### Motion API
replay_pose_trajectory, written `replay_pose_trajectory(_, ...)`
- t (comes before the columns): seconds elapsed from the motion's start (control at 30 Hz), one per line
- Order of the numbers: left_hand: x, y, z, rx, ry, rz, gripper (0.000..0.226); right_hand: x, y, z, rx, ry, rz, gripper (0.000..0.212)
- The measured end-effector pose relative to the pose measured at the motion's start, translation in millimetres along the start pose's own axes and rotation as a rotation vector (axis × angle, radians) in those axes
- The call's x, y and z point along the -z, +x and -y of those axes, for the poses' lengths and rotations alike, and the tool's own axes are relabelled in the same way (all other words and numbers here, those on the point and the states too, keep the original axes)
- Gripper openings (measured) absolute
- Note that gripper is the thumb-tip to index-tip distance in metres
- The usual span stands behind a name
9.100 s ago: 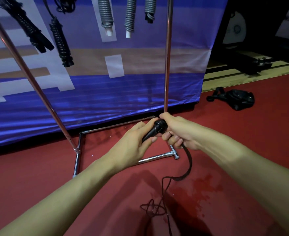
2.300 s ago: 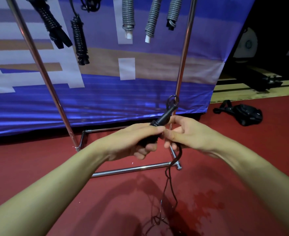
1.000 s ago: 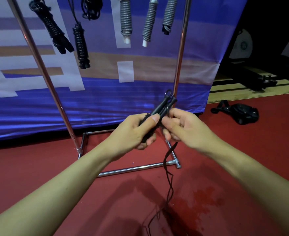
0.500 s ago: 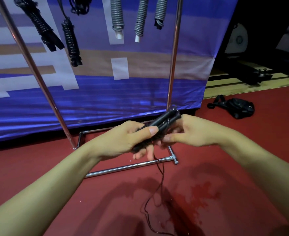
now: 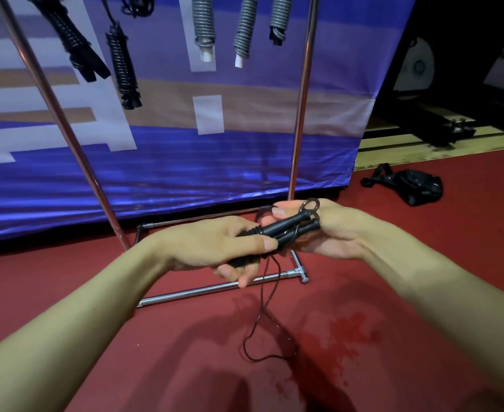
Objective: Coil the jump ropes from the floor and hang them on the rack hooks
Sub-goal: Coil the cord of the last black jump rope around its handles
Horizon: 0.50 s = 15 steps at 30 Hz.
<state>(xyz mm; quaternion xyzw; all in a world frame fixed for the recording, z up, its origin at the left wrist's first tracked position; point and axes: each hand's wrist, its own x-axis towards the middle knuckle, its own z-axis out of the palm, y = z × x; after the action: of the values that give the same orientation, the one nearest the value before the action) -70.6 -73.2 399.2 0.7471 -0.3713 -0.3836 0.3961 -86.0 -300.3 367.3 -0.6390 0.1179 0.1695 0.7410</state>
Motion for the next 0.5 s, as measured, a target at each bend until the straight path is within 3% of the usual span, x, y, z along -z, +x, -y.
replay_pose_trajectory(0.07, -2, 0, 0, 0.048, 0.029, 0.051, 0.019, 0, -6, 3, 0.006, -0.074, 0.061, 0.039)
replay_pose_trajectory(0.23, -11, 5, 5, 0.109, 0.076, 0.099, 0.032, -11, -21, 9, 0.031, 0.021, 0.082, 0.055)
replay_pose_trajectory(0.33, -7, 6, 6, 0.081, -0.005, 0.064, 0.024, -14, -23, 18, 0.057, 0.016, 0.018, 0.031)
replay_pose_trajectory(0.37, -5, 5, 7, 0.076, -0.012, 0.062, 0.023, -15, -24, 20, 0.059, 0.012, -0.003, 0.032)
replay_pose_trajectory(0.5, 1, 5, 13, 0.106, 0.013, 0.077, 0.025, -24, -23, 13, 0.116, 0.047, -0.075, 0.072)
